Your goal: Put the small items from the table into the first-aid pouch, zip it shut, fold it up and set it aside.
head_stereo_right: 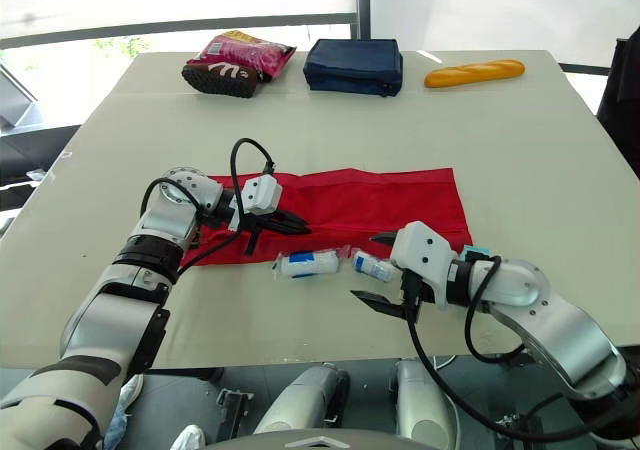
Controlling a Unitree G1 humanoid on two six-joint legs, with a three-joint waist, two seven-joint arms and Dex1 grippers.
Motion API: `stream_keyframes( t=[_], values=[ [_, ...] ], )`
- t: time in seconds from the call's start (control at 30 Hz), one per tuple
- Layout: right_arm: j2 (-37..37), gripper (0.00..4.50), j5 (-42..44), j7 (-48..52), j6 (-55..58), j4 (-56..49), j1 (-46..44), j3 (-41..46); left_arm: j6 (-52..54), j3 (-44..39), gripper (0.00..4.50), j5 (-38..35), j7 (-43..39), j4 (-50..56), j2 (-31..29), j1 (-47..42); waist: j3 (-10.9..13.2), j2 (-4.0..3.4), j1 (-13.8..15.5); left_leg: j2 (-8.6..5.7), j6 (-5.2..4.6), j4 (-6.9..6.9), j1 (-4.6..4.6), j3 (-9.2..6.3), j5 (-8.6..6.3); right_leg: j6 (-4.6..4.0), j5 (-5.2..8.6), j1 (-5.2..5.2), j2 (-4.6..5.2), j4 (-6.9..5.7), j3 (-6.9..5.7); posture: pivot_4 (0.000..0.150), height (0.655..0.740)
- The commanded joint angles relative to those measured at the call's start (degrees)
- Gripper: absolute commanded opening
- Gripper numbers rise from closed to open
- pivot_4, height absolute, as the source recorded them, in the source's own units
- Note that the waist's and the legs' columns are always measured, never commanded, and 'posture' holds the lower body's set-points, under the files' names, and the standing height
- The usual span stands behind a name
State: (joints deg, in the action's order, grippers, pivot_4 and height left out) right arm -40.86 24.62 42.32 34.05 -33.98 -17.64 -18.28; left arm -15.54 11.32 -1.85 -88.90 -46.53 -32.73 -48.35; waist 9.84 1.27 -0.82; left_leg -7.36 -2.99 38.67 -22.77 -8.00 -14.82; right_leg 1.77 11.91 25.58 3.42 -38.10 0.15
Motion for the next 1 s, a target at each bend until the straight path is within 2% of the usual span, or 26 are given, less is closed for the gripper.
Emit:
stream_keyframes(
  t=[0.03,0.2,0.37,0.47,0.7,0.8,0.9,1.0],
  values=[
    [3.2,4.50,-4.0,5.3,-2.8,6.9,-8.0,-5.3,-1.3,-0.5,0.03,-0.2,0.0,-0.3,-0.2,-1.3,0.0,0.00,0.0,0.00,0.00,0.00,-0.01,0.01,0.00,-0.02,-0.01,0.01,0.02,0.00,0.03,0.150,0.7293],
    [10.1,4.50,-10.2,8.4,-2.1,19.5,-17.8,-12.7,-1.6,-0.6,0.03,-0.4,0.4,-0.3,0.1,-1.1,0.0,0.00,0.0,0.00,0.00,0.08,-0.03,0.01,0.00,-0.05,-0.04,0.02,0.01,-0.02,0.02,0.150,0.7293],
    [13.2,4.50,-14.0,10.1,0.3,23.1,-19.9,-17.1,-1.6,-0.9,0.03,-0.7,0.8,-0.4,0.1,-1.1,0.0,-0.01,0.1,0.00,0.00,0.09,-0.07,-0.01,0.00,-0.08,-0.05,0.07,0.01,-0.05,0.01,0.150,0.7293],
    [14.8,3.73,-15.9,9.0,1.9,23.3,-20.3,-17.4,-1.5,-1.1,0.00,-0.8,1.2,-0.8,0.2,-1.6,0.0,-0.01,0.0,-0.01,0.00,0.13,-0.08,0.00,0.00,-0.08,-0.06,0.08,0.00,-0.06,0.02,0.150,0.7293],
    [14.5,0.46,-13.6,9.3,7.8,16.4,-18.3,-12.4,0.7,-2.2,0.00,-2.4,1.8,-0.6,0.8,-2.5,0.0,-0.01,0.0,-0.01,0.01,0.15,-0.08,-0.01,0.00,-0.09,-0.06,0.11,-0.02,-0.14,0.02,0.150,0.7293],
    [13.8,0.13,-12.4,6.9,12.8,11.5,-16.0,-9.4,1.6,-2.9,0.00,-2.8,3.1,-0.4,1.2,-3.0,0.0,-0.01,0.1,-0.01,0.01,0.15,-0.08,-0.02,0.00,-0.09,-0.06,0.10,-0.02,-0.14,0.02,0.150,0.7293],
    [12.6,0.13,-11.8,4.7,17.6,7.5,-14.4,-6.8,2.4,-3.5,0.00,-3.0,4.2,-0.1,1.4,-3.3,0.0,-0.01,0.1,-0.01,0.01,0.18,-0.09,-0.03,0.00,-0.08,-0.06,0.10,-0.01,-0.14,0.02,0.150,0.7293],
    [11.9,0.13,-10.6,0.0,27.5,1.9,-11.6,-1.0,4.5,-4.6,0.00,-4.3,5.8,2.4,1.9,-2.7,0.0,-0.02,0.2,-0.01,0.01,0.18,-0.10,-0.05,0.00,-0.09,-0.06,0.10,-0.01,-0.16,0.00,0.150,0.7293]
  ],
)
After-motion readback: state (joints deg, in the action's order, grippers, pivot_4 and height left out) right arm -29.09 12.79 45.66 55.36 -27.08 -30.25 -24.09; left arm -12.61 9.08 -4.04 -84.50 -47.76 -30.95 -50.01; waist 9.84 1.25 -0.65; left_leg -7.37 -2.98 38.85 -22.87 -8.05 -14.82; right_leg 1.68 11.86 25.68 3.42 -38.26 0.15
